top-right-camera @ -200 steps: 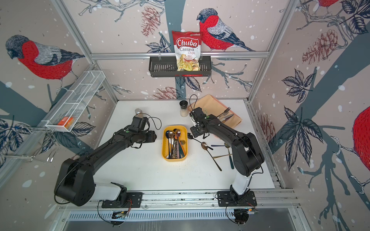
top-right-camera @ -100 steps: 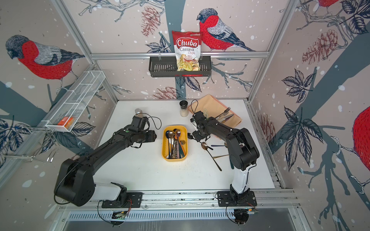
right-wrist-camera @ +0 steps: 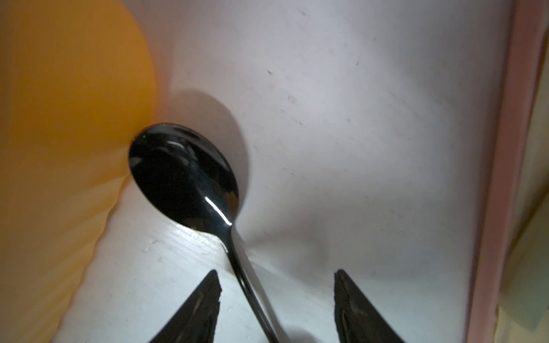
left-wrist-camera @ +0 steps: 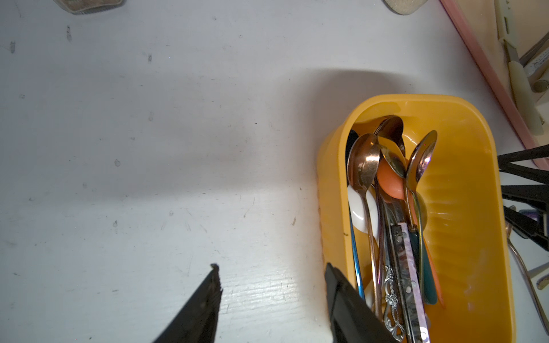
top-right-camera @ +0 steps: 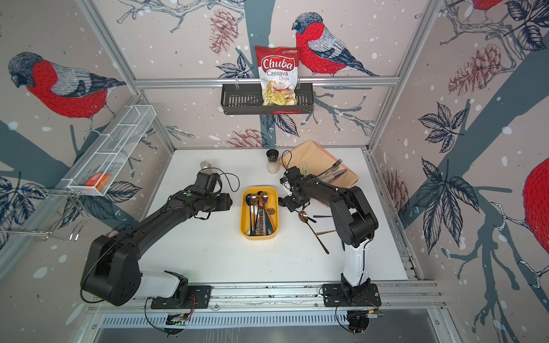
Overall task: Put the spoon into the storage box
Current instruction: Adjust the spoon at the center of the board.
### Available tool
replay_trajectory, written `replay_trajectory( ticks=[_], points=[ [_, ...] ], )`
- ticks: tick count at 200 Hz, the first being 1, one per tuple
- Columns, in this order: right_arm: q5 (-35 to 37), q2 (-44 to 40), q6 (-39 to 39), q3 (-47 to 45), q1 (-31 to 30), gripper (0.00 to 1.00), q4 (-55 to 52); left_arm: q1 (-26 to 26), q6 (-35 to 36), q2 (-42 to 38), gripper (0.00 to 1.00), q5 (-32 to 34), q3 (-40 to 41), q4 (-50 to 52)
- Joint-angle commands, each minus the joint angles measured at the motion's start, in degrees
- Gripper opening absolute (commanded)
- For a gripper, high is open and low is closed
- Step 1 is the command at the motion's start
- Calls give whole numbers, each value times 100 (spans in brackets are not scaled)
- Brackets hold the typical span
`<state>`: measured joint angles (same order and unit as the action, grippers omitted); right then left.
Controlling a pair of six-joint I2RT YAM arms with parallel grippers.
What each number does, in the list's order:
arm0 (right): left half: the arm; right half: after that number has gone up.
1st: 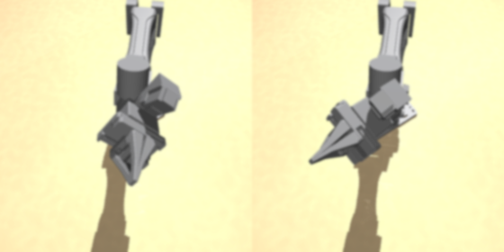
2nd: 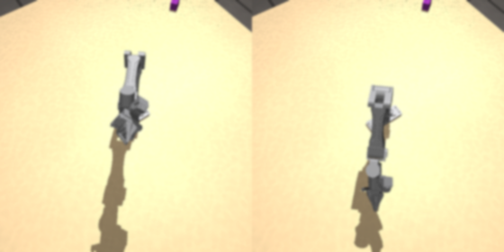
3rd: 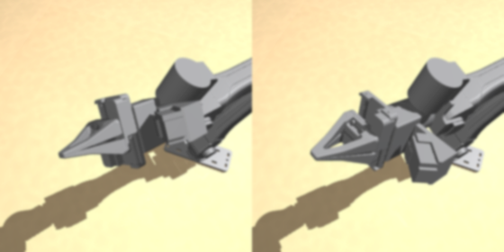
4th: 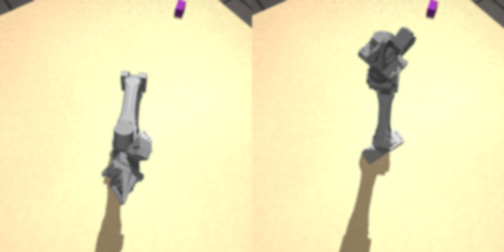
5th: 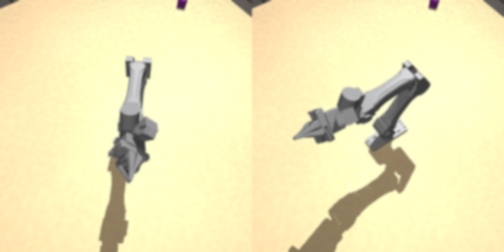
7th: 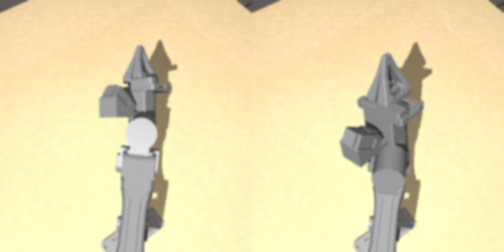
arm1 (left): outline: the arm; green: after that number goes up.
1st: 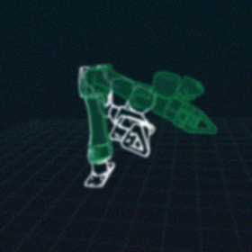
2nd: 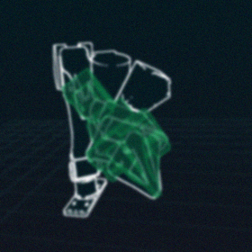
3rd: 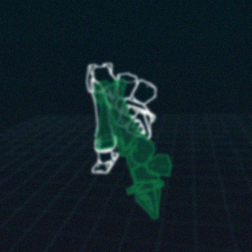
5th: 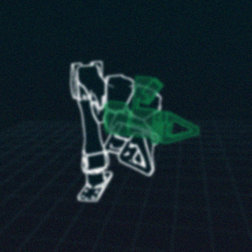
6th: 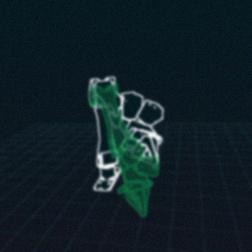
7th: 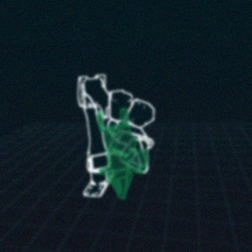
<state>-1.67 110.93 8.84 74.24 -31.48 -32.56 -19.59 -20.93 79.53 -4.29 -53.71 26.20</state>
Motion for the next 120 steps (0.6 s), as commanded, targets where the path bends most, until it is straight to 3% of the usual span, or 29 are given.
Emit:
replay_trajectory(
  ticks=[1, 120],
  points=[
    [-108, 82, 42, 35, -10, 60, 30, 6, 58, -7, 59, 43, 1, 68],
    [-219, 451, -102, 146, 174, 46, 132, 7, 28, 10, 59, 43, 39, 52]
  ],
)
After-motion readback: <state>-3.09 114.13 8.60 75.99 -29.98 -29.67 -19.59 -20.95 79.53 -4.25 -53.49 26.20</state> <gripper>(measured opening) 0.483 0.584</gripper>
